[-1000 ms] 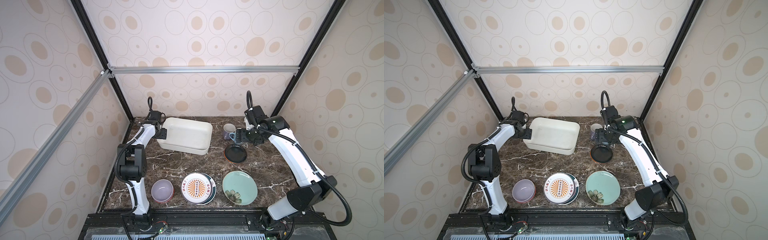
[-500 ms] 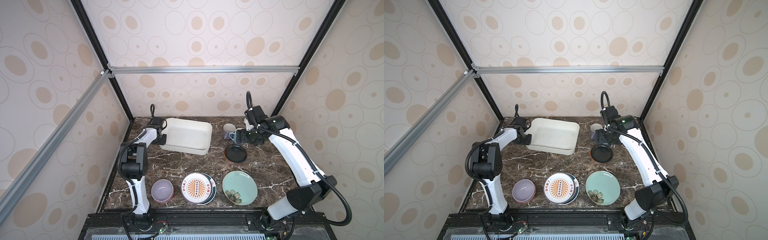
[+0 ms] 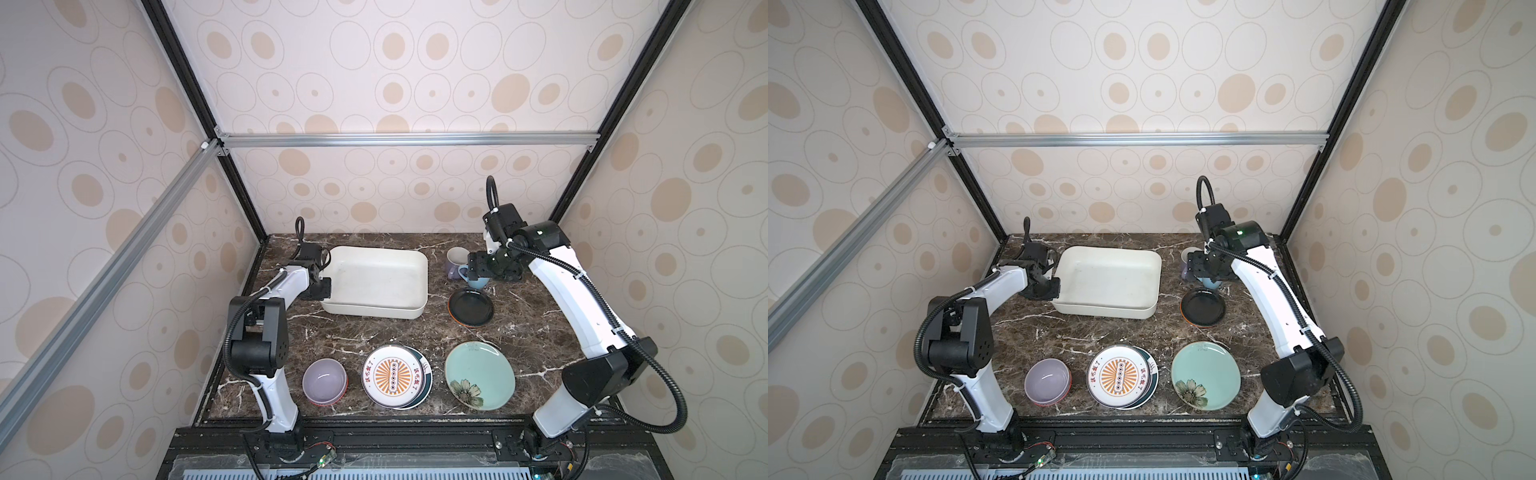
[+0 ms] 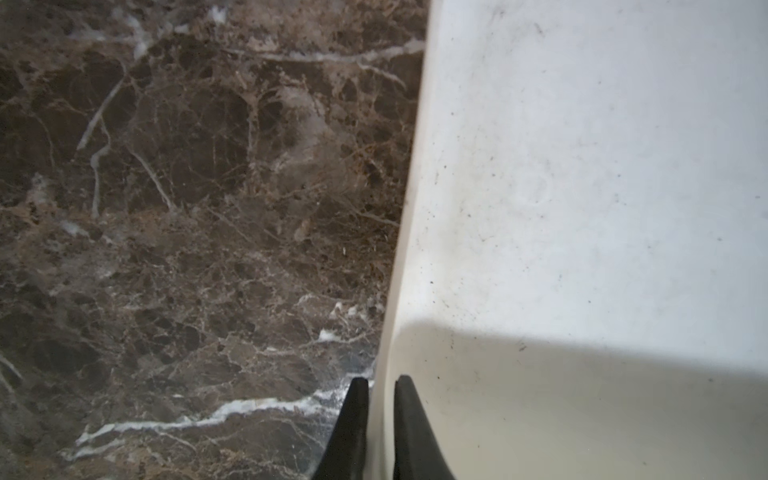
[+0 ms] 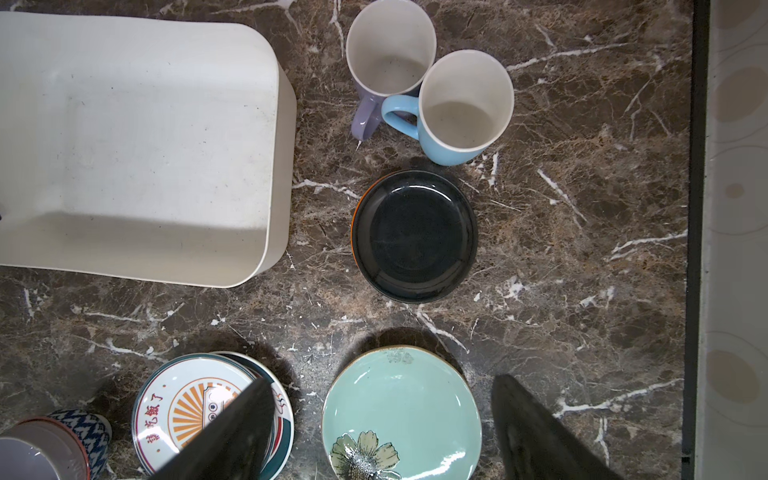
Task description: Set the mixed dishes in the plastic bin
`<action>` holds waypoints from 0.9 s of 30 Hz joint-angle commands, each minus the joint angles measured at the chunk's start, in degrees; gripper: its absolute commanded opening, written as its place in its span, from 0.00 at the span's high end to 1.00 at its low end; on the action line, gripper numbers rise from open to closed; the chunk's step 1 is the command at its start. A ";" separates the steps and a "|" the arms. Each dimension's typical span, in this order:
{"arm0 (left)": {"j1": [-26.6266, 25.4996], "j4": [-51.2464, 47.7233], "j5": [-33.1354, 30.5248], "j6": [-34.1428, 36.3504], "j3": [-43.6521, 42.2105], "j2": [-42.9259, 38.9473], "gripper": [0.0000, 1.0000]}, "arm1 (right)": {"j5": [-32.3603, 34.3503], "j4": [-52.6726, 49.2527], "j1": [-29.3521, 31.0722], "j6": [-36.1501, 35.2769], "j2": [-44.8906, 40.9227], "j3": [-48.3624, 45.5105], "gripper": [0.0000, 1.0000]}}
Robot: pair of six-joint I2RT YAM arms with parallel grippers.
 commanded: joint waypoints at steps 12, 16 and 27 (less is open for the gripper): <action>-0.84 0.30 4.68 -4.87 -8.13 -9.35 0.84 | -2.86 -0.19 0.39 1.28 2.35 -3.14 0.16; -0.97 1.09 4.26 -4.50 -8.44 -9.73 0.82 | -3.01 0.57 0.46 2.08 1.66 -4.66 0.16; -1.36 2.00 6.14 -3.27 -5.82 -5.98 0.84 | -1.68 1.76 0.44 4.96 -3.62 -12.80 0.16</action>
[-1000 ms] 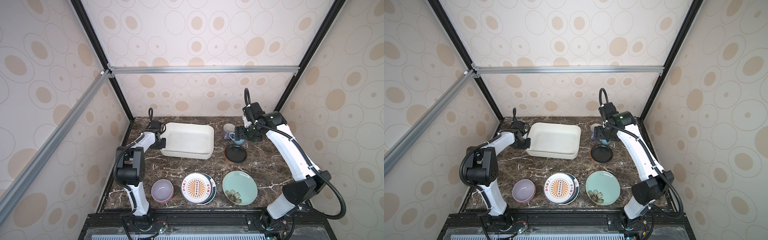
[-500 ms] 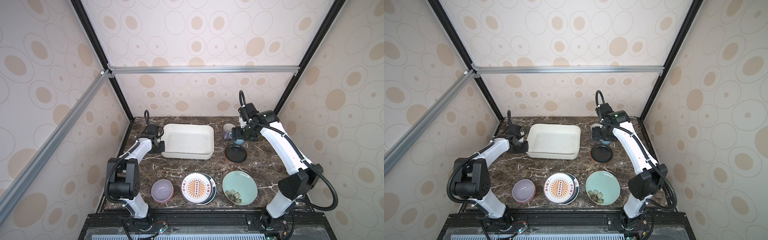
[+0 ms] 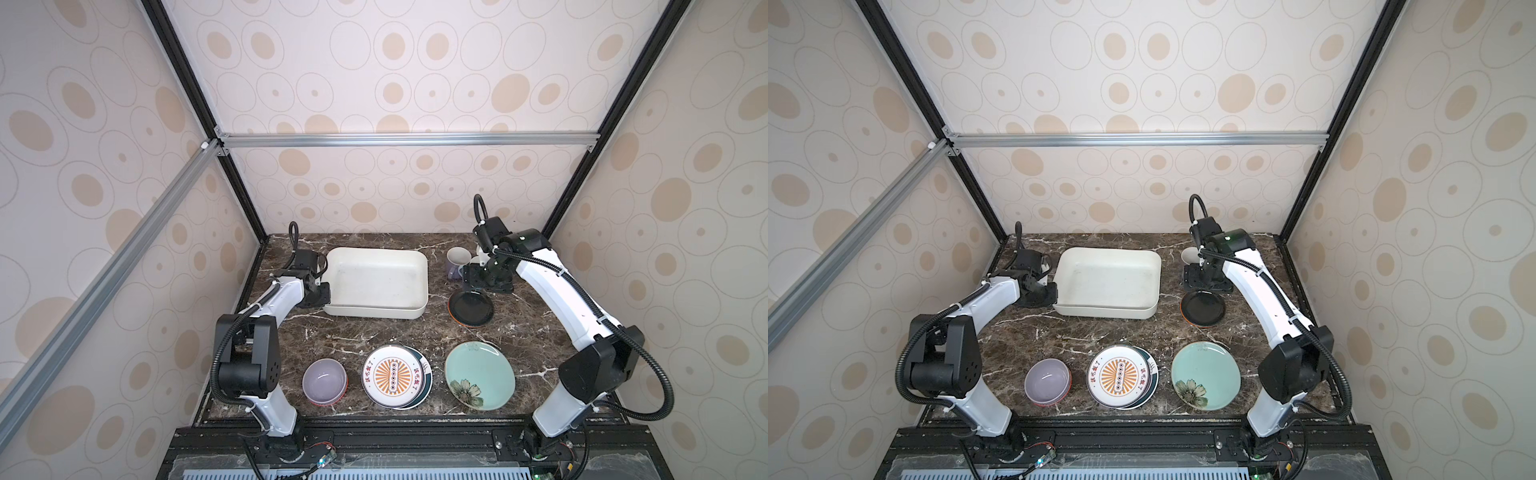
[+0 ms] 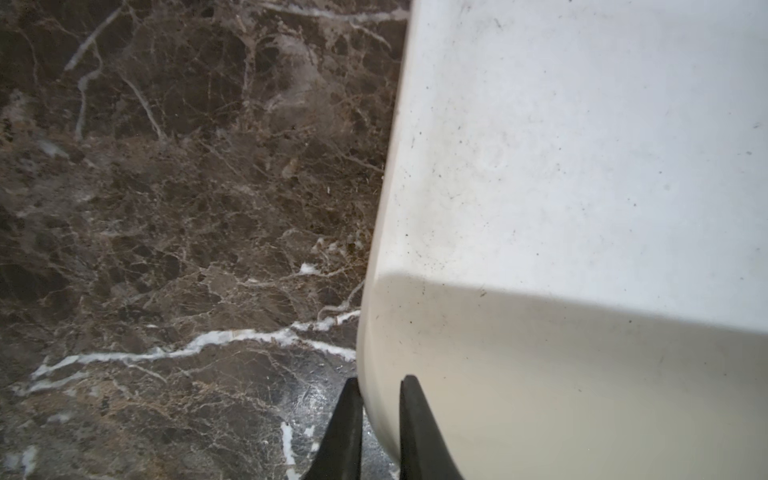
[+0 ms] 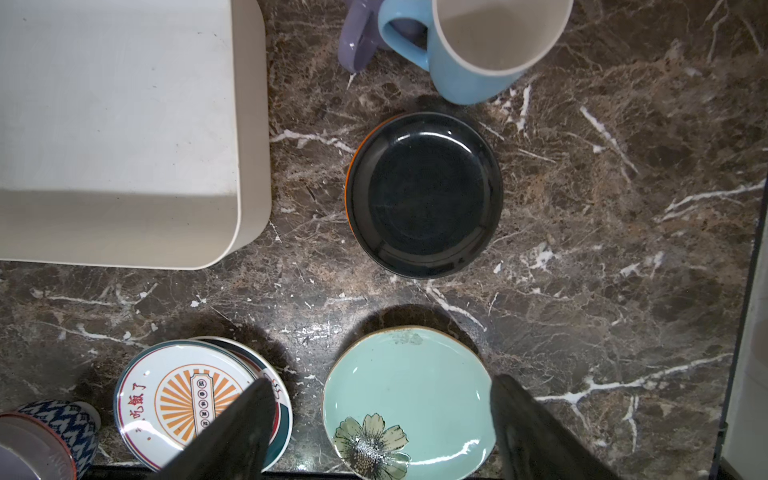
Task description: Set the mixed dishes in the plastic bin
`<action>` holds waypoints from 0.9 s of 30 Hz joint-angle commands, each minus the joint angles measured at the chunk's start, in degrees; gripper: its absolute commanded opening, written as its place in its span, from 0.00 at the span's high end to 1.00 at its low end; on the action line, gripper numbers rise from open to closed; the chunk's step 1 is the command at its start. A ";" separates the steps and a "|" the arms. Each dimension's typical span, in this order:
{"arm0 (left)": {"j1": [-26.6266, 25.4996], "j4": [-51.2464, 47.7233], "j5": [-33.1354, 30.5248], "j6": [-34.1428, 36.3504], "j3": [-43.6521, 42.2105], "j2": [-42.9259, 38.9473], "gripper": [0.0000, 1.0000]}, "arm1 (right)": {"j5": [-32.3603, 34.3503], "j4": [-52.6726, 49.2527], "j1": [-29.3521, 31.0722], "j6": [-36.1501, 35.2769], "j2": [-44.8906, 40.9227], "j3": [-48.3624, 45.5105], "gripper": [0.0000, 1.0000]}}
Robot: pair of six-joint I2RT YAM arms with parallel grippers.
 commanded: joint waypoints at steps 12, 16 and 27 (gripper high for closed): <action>-1.65 -0.33 2.30 0.29 -1.80 -1.25 0.93 | 2.55 -0.06 0.30 3.53 -8.23 -10.27 0.16; -1.78 0.37 2.62 -1.37 -4.63 -3.39 0.92 | 1.92 0.61 0.28 4.08 -8.56 -12.10 0.16; -2.01 0.49 2.10 -5.19 1.85 -2.07 0.61 | -3.62 3.45 2.31 6.28 -5.68 -13.97 0.25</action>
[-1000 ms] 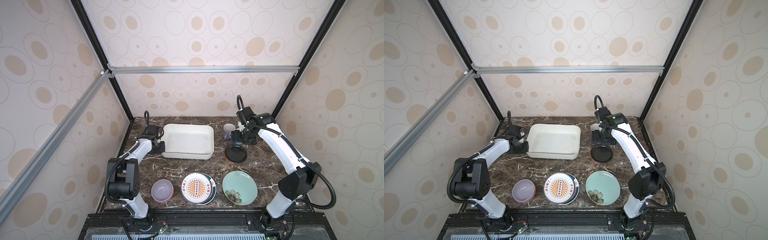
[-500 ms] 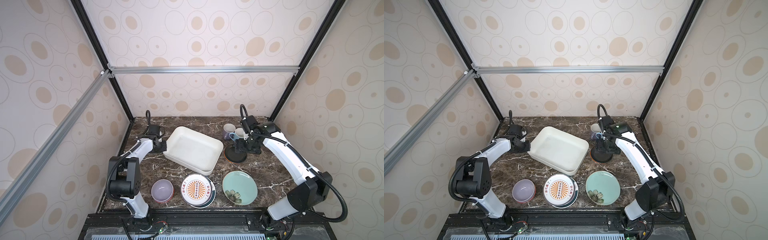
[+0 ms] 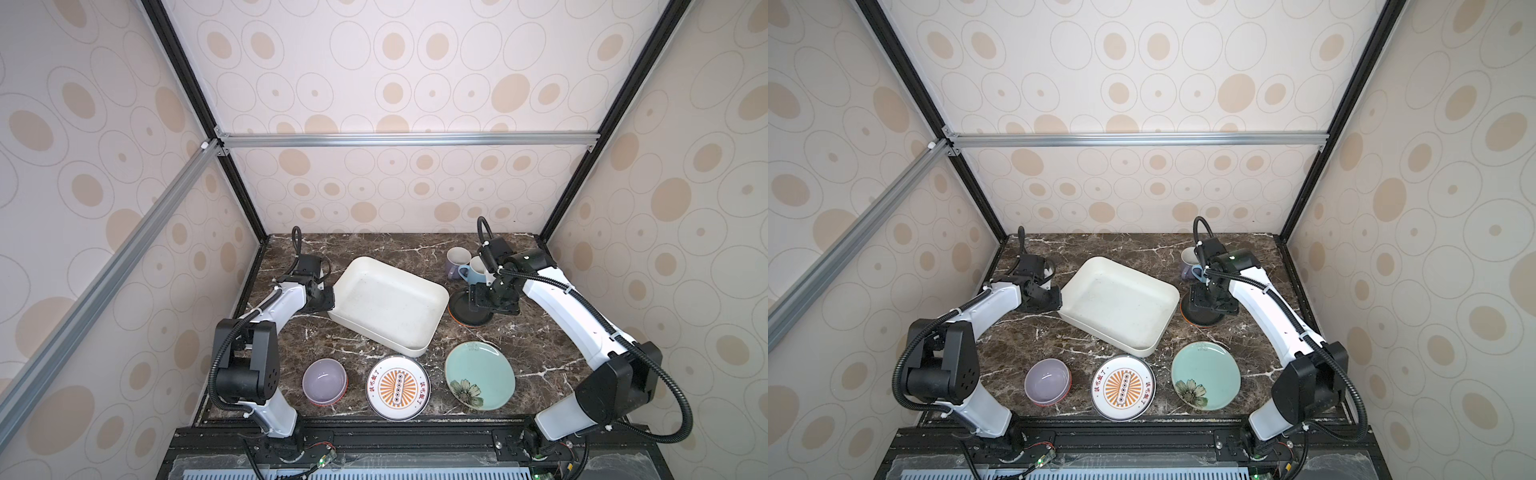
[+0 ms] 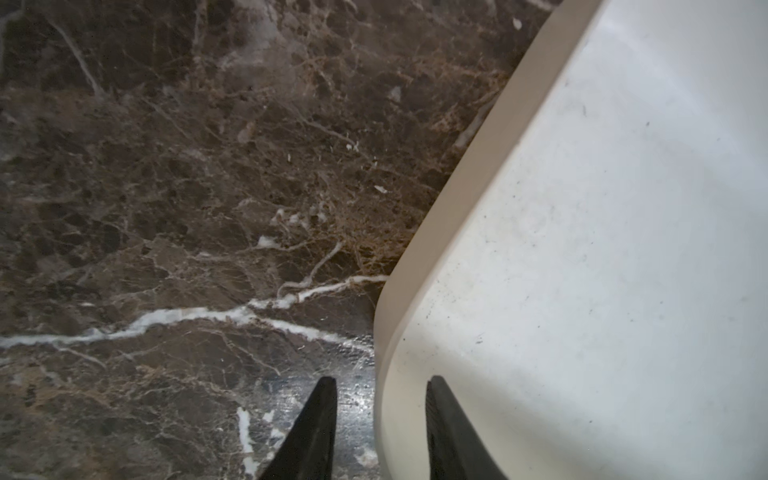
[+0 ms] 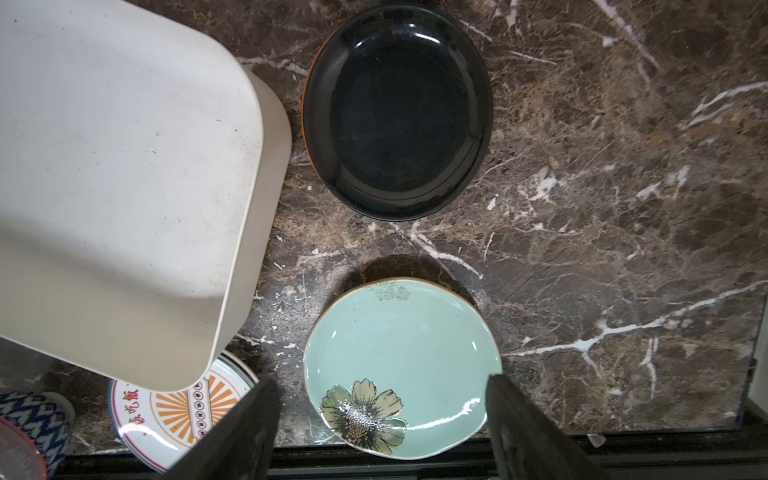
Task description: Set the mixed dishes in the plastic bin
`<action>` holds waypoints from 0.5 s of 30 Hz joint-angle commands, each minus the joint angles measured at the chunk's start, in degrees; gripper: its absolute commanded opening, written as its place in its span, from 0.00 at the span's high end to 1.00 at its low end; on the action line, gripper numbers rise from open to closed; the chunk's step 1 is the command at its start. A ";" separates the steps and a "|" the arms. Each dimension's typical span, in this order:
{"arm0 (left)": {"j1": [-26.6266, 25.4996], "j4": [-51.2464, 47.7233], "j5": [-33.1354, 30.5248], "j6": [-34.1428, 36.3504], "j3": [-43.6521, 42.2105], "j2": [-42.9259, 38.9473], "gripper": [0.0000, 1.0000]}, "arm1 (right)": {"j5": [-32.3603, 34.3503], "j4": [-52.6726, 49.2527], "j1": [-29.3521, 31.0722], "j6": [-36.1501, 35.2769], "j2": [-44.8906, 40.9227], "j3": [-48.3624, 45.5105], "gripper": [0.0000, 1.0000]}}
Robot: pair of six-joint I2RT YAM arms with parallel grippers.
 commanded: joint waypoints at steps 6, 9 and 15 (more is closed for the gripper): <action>-0.48 -2.12 -1.71 -0.51 9.99 3.95 0.58 | -5.96 4.98 7.00 5.90 7.56 -0.59 0.42; -0.46 -2.06 -2.62 -0.16 12.35 6.39 0.58 | -7.14 6.65 8.53 6.95 10.92 -0.48 0.44; -0.50 -2.69 -4.07 1.09 16.18 10.79 0.58 | -9.00 8.72 8.57 6.94 16.57 0.74 0.46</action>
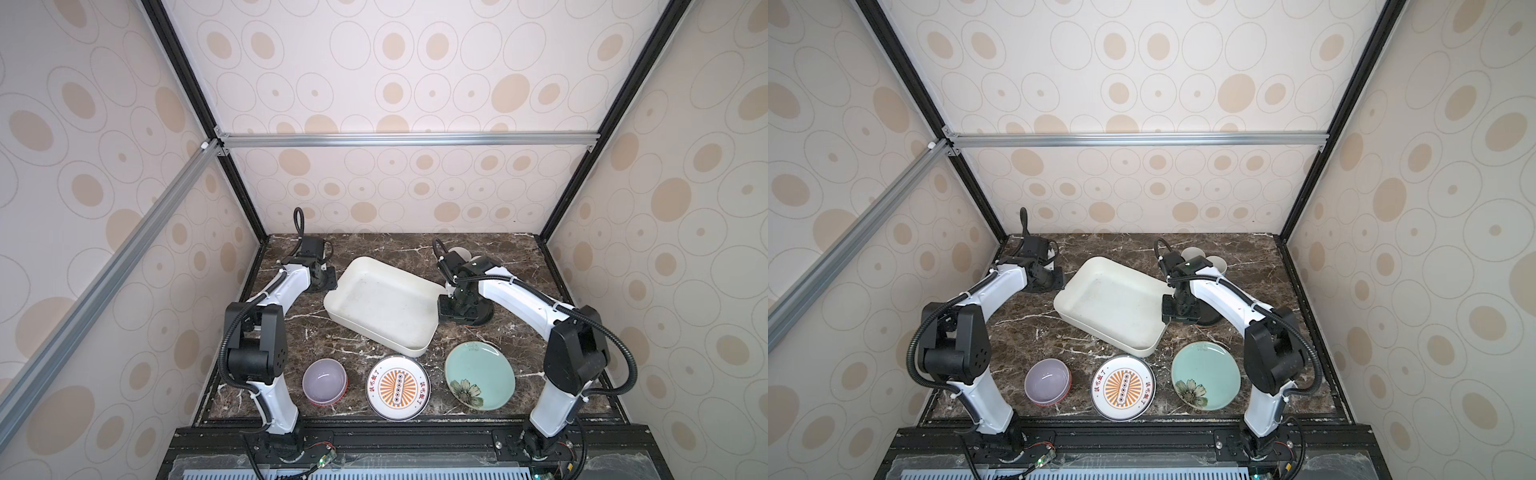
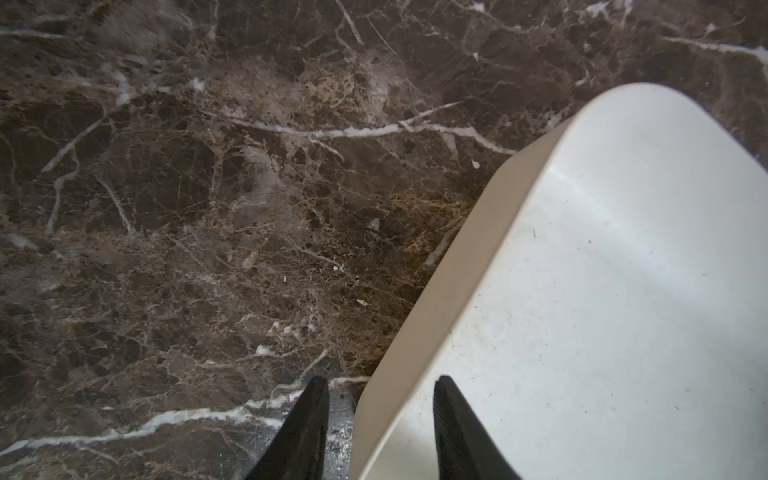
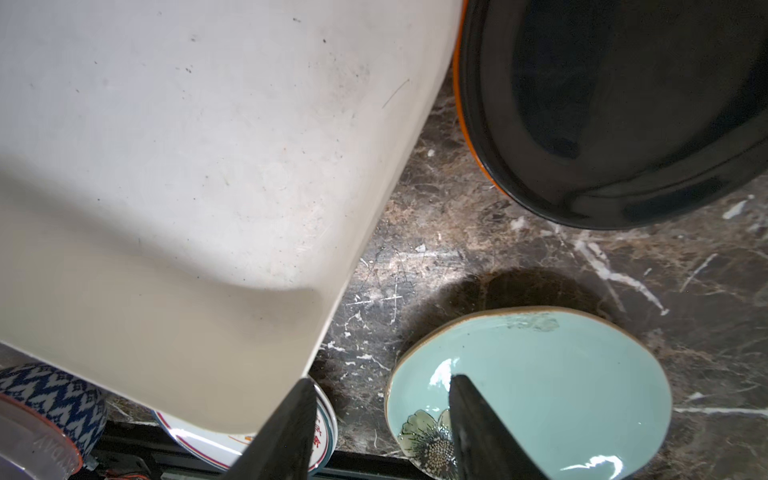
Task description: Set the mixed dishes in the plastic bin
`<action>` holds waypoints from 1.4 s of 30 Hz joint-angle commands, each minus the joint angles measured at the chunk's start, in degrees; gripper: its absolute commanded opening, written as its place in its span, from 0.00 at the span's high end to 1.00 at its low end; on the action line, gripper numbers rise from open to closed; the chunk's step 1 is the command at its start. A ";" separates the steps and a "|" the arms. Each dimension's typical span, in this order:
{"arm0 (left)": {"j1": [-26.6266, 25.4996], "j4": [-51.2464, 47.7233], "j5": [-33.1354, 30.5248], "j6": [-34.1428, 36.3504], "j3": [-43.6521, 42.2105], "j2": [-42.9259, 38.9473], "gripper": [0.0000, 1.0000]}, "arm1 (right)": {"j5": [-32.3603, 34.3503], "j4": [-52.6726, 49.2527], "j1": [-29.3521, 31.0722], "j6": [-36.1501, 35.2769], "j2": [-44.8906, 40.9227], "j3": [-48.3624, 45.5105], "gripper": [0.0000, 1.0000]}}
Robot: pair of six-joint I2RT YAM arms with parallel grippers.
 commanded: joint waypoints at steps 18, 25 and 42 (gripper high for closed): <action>-0.33 -1.02 -0.40 2.14 1.78 4.75 0.60 | 2.20 -6.65 -1.36 -5.30 20.18 24.13 0.67; -0.24 -0.99 1.46 1.34 0.20 4.22 0.61 | 1.94 -9.28 -4.43 -8.02 25.69 32.45 0.67; -0.46 -0.62 5.09 -1.19 -7.30 -2.11 0.66 | 0.35 -13.83 -6.46 -14.05 35.85 50.99 0.67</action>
